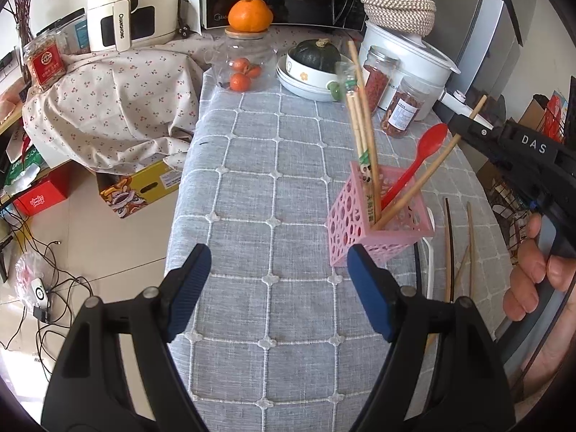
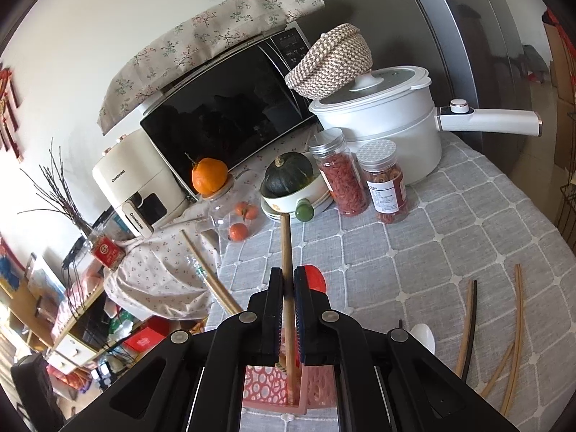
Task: Organize utensils
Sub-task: 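Lower the wooden chopstick into the pink basket and open the right gripper, then move both grippers toward the loose utensils beside the basket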
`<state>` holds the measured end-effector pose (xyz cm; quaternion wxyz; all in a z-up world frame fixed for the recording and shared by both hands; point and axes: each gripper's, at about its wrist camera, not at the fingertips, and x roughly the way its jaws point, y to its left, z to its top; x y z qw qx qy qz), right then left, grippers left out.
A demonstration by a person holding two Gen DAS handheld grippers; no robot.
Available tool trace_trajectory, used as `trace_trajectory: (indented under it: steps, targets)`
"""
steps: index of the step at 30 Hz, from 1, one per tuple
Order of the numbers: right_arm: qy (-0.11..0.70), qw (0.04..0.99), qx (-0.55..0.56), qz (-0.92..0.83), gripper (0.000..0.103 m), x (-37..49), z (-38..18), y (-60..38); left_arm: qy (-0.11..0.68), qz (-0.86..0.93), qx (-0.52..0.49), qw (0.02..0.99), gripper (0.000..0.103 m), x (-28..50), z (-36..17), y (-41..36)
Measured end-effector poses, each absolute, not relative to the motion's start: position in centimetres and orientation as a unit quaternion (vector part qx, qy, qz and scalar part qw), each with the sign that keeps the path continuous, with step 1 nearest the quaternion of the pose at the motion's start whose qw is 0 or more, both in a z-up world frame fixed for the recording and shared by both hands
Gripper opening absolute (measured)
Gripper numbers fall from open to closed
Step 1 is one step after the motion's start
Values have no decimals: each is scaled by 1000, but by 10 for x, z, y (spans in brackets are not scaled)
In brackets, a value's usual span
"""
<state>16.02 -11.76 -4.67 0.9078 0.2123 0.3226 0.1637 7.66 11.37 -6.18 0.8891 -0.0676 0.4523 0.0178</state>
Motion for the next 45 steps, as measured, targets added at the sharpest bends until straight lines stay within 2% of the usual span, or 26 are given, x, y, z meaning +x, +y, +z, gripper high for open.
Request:
trace_trajectory:
  steps: [3, 6, 7, 8, 10, 12, 14, 19, 25, 38, 39, 40, 41, 42, 44, 45]
  targets:
    - [330, 905, 213, 166, 6, 163, -49, -118, 456, 16, -74, 887, 78, 77, -63, 114]
    - [353, 893, 222, 172, 10, 168, -56, -118, 456, 15, -75, 887, 78, 78, -63, 112]
    - [357, 890, 225, 171, 15, 169, -58, -119, 456, 14, -75, 887, 78, 78, -63, 111]
    - [361, 887, 231, 173, 20, 169, -59, -121, 455, 13, -76, 887, 79, 78, -62, 110]
    - [363, 883, 242, 174, 49, 169, -59, -127, 453, 9, -77, 888, 81, 78, -62, 107]
    - [354, 887, 245, 168, 60, 166, -55, -136, 452, 5, -79, 889, 82, 78, -61, 103]
    - [352, 888, 243, 165, 60, 165, -50, -145, 452, 0, -76, 889, 83, 79, -61, 99]
    - [356, 889, 241, 155, 67, 158, -40, -174, 454, -15, -58, 889, 83, 78, -62, 82]
    - [385, 890, 212, 120, 70, 145, -40, -211, 474, -45, -47, 878, 83, 78, -71, 53]
    - [512, 837, 187, 45, 72, 125, -99, -288, 518, -109, -14, 848, 83, 79, -83, -14]
    - [522, 830, 193, 38, 72, 125, -103, -296, 521, -117, -18, 845, 81, 81, -82, -20]
    - [531, 823, 200, 33, 72, 125, -107, -302, 524, -128, -19, 842, 74, 83, -82, -27]
    - [538, 816, 209, 29, 72, 125, -111, -309, 528, -137, -18, 838, 62, 86, -82, -33]
    - [545, 809, 217, 25, 72, 126, -115, -317, 532, -145, -13, 834, 56, 90, -83, -42]
    - [552, 803, 225, 14, 72, 126, -119, -328, 540, -153, -4, 828, 32, 98, -87, -57]
    - [555, 800, 227, 7, 72, 126, -122, -333, 544, -157, 2, 824, 27, 106, -90, -65]
